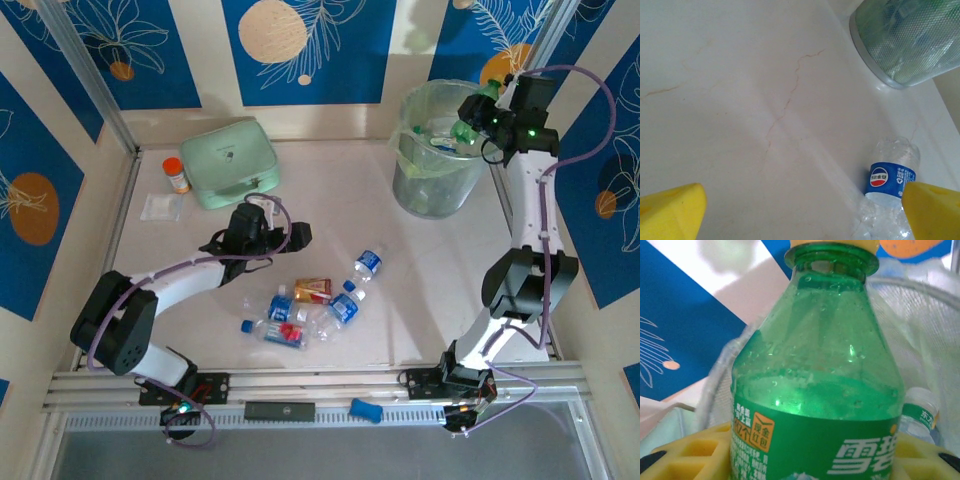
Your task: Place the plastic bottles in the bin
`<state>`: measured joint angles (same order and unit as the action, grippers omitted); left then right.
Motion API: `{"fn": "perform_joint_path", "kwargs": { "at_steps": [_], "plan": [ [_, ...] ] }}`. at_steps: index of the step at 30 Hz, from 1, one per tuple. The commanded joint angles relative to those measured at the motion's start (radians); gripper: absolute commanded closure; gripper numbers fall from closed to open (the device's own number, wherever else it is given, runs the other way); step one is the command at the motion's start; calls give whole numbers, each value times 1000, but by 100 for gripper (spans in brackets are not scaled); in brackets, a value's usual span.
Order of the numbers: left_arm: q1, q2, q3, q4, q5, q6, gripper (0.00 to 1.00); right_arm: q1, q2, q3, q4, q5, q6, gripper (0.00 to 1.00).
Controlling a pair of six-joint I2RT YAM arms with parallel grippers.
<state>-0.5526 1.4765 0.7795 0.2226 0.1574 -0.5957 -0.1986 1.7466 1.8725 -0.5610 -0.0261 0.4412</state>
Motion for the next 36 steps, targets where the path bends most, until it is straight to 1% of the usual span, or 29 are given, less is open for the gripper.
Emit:
{"fn": "perform_joint_path", "kwargs": {
  "at_steps": [1,4,11,14,18,22,24,30,34,35,36],
  "plan": [
    [-7,-18,1,-35,7,29,0,-4,24,43,-51,-4,15,49],
    [-7,-28,-9,-43,-1,34,0,-4,39,50,-56,-3,27,44],
    [-7,-31,-7,-49,-6,39,0,6,33,82,-79,30,26,21],
    [-7,-26,-1,-46,-1,39,0,10,5,89,-83,60,12,14],
    [-7,-19,2,-39,4,34,0,26,-59,66,-70,111,-13,13],
    [-7,-15,1,-24,10,23,0,62,-152,-15,-16,114,-29,12],
    [-8,-15,4,-21,14,18,0,88,-195,-64,2,103,-29,12],
    [-12,-24,19,-33,28,18,0,175,-322,-272,73,13,21,10],
    [-18,-33,32,-46,36,16,0,247,-388,-400,88,-41,45,4],
    [-22,-36,36,-51,37,16,0,272,-403,-434,91,-46,49,0],
    [-25,-40,37,-55,37,17,0,291,-415,-465,93,-46,55,1]
  ]
}}
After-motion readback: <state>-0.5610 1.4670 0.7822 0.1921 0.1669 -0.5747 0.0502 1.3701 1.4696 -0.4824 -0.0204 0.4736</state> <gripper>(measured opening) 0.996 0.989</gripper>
